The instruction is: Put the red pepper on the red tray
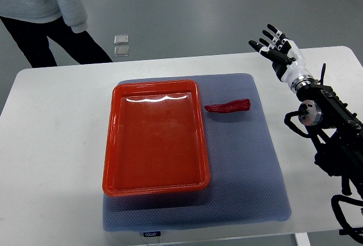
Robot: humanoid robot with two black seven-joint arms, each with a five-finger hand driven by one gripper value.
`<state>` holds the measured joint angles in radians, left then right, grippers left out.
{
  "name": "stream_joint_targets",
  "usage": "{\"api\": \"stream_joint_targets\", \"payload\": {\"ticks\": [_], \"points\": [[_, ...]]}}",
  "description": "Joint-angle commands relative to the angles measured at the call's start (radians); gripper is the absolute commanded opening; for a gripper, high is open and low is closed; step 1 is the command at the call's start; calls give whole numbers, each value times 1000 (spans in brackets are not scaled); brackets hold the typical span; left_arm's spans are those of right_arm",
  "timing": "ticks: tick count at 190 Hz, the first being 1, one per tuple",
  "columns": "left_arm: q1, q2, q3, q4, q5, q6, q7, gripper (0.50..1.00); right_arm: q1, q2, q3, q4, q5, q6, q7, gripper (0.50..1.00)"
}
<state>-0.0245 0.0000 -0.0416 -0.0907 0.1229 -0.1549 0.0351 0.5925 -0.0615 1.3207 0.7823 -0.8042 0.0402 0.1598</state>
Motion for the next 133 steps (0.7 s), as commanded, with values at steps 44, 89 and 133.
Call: {"api": "stream_joint_targets", "payload": {"ticks": [44,89,133], "points": [[9,0,-6,5,0,0,0,1000,0,0,0,0,-3,0,1,915],[6,0,-4,2,-2,0,0,1000,0,-1,0,0,-3,3,1,915],[6,0,-4,0,0,0,0,1000,1,-3,-1,0,-3,6,3,915]]}}
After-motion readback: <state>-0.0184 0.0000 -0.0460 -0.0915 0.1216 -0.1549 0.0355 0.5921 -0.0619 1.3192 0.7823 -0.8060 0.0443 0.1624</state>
